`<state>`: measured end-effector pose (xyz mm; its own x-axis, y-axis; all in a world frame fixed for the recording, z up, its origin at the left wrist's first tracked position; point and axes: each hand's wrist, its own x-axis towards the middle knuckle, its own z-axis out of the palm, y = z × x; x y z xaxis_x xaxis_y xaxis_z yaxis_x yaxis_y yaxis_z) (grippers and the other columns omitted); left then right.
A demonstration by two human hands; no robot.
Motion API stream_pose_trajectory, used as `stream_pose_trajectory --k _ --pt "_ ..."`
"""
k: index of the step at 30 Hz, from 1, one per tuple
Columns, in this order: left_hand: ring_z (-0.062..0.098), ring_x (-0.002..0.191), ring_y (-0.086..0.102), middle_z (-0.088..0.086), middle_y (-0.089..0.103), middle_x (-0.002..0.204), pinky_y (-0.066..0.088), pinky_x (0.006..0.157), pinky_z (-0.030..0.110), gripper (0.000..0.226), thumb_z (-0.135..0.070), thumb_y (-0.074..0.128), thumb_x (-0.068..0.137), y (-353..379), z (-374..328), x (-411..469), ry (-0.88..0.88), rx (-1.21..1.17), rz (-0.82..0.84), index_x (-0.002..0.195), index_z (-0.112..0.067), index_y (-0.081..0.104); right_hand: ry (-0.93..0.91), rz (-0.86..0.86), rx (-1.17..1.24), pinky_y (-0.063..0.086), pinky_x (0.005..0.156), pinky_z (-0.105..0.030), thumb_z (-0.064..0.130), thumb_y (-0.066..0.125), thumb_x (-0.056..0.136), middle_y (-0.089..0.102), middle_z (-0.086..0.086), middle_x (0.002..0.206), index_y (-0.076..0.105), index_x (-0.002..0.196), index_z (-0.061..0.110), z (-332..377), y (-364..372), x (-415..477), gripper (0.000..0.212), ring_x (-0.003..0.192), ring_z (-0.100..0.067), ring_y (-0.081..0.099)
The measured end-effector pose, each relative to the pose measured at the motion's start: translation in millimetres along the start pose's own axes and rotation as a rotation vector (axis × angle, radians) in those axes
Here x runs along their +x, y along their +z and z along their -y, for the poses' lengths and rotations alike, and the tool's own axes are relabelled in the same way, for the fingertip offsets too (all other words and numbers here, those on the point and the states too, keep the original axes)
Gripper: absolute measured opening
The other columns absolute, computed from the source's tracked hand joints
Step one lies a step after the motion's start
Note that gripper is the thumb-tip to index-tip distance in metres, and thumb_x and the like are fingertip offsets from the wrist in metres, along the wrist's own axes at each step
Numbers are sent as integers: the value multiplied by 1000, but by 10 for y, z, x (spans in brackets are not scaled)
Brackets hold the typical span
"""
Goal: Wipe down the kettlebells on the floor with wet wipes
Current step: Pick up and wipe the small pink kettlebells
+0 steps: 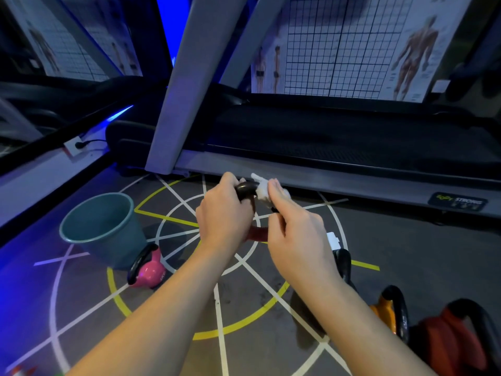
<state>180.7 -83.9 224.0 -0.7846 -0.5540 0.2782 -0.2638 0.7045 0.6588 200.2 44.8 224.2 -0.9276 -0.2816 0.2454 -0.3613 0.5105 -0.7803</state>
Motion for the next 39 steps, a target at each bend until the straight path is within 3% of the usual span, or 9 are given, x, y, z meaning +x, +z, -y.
stream_pose_trajectory --k 4,8,14,18,22,25,28,33,39 --pt "24 72 47 -10 50 69 30 71 36 13 -19 57 93 -24 16 2 48 51 13 89 -24 46 34 46 -70 37 71 -30 16 41 103 52 17 88 38 155 34 -52 -19 -7 56 83 -16 44" --pt "22 71 46 -12 48 70 30 71 37 17 -25 59 97 8 36 -21 135 74 24 90 -23 44 -79 -27 41 41 88 -13 14 53 103 64 15 136 55 144 34 -5 -80 -5 46 83 12 51" --pt "27 73 49 -7 55 71 34 72 39 17 -21 63 90 -8 105 -73 112 14 32 86 -22 46 -4 92 311 56 99 -32 21 79 87 76 19 107 75 119 33 -180 -280 228 34 103 4 69" --pt "31 78 56 -3 60 75 39 74 41 16 -20 64 88 -10 117 -84 128 25 50 88 -22 48 7 321 61 58 85 -34 40 66 96 75 12 97 71 116 35 -189 -303 320 21 90 -3 69" --pt "28 74 59 1 62 77 49 67 47 12 -8 62 88 -17 142 -98 72 -176 59 89 -17 54 -78 161 68 47 64 -20 39 61 100 69 12 86 66 105 29 -64 -130 307 12 77 -2 62" --pt "20 77 62 2 65 84 50 63 41 14 -10 65 90 -39 111 -122 -6 -419 82 95 -19 56 -96 77 122 50 67 -30 40 63 98 70 13 83 67 104 31 14 -132 339 12 76 -3 63" --pt "14 89 70 2 68 105 54 65 28 39 -29 78 78 3 147 -64 -129 -664 242 107 -31 52 -53 31 244 56 64 -38 39 66 97 68 19 77 68 105 31 -12 -229 337 12 68 -4 64" --pt "35 111 70 19 69 124 58 94 52 76 -44 87 66 77 329 -68 -296 -912 657 131 -15 59 -116 48 321 59 70 -31 29 67 98 73 9 92 69 114 24 -101 -343 340 17 85 -8 69" --pt "18 82 70 12 72 100 59 74 36 56 -17 91 66 183 221 -201 -302 -810 377 113 -11 63 -212 -65 206 50 80 -19 21 64 101 73 11 101 72 118 24 -325 -313 399 20 93 -4 66"
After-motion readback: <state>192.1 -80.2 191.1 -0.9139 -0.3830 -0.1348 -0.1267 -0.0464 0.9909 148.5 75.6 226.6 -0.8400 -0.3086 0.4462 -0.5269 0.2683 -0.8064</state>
